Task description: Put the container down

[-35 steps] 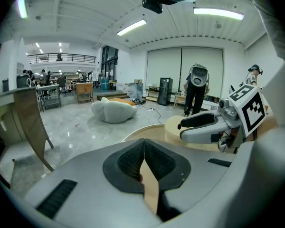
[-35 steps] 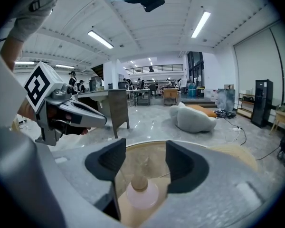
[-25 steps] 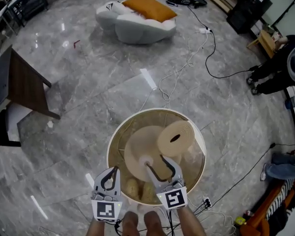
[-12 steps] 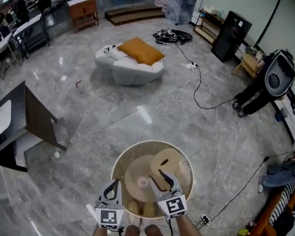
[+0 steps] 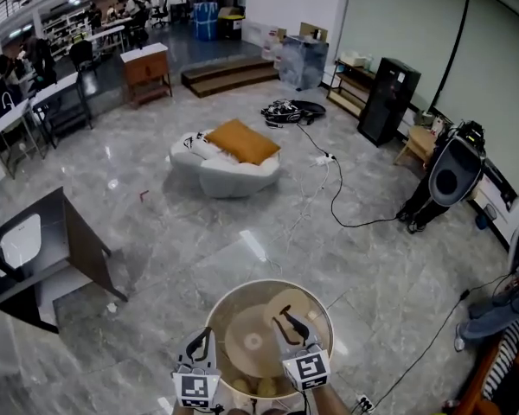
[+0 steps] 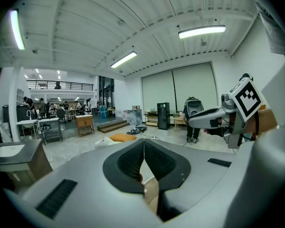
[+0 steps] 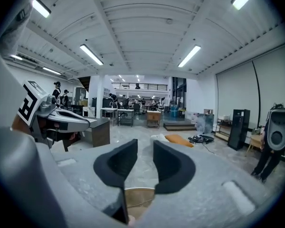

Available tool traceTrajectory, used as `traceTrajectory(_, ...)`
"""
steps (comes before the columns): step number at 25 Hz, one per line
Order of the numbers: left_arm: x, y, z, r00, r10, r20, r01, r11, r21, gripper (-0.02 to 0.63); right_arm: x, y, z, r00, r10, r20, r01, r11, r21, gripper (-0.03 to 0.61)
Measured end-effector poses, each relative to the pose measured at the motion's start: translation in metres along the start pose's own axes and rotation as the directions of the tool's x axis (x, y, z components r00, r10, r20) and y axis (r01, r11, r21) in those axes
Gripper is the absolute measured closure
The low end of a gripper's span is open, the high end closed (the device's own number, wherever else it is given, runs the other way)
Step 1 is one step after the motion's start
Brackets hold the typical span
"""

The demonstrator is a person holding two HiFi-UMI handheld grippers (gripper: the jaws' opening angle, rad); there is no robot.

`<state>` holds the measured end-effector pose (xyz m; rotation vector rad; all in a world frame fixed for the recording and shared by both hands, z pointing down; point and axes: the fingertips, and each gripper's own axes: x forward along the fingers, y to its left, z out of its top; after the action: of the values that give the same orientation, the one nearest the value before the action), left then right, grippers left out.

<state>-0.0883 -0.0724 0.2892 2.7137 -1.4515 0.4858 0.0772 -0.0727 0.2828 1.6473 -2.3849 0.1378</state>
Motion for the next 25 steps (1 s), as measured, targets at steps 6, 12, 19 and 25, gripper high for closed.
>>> traceTrajectory(6,-0.032,-0.006,0.026,0.999,-0.003,0.036,0.002,1.0,0.018,0.594,-0.043,0.013,0.027,0.999,-0.026,0.031,0.027,0.999,-0.023,0.497)
traceTrajectory(12,-0.061,-0.021,0.045,0.998,-0.027,0.065,0.025,0.999,0.019,0.594,-0.087,0.009,0.045,0.993,-0.105,0.056,0.106,0.994,-0.012,0.539)
traceTrajectory(19,-0.092,-0.021,0.048,0.996,-0.039,0.079,0.036,0.999,0.038,0.594,-0.123,0.022,0.055,0.985,-0.142,0.101,0.146,0.989,-0.028,0.577)
traceTrajectory(25,-0.107,-0.014,0.045,0.997,-0.018,0.071,0.015,0.999,0.041,0.594,-0.141,0.033,0.051,0.983,-0.15,0.108,0.154,0.987,-0.035,0.577)
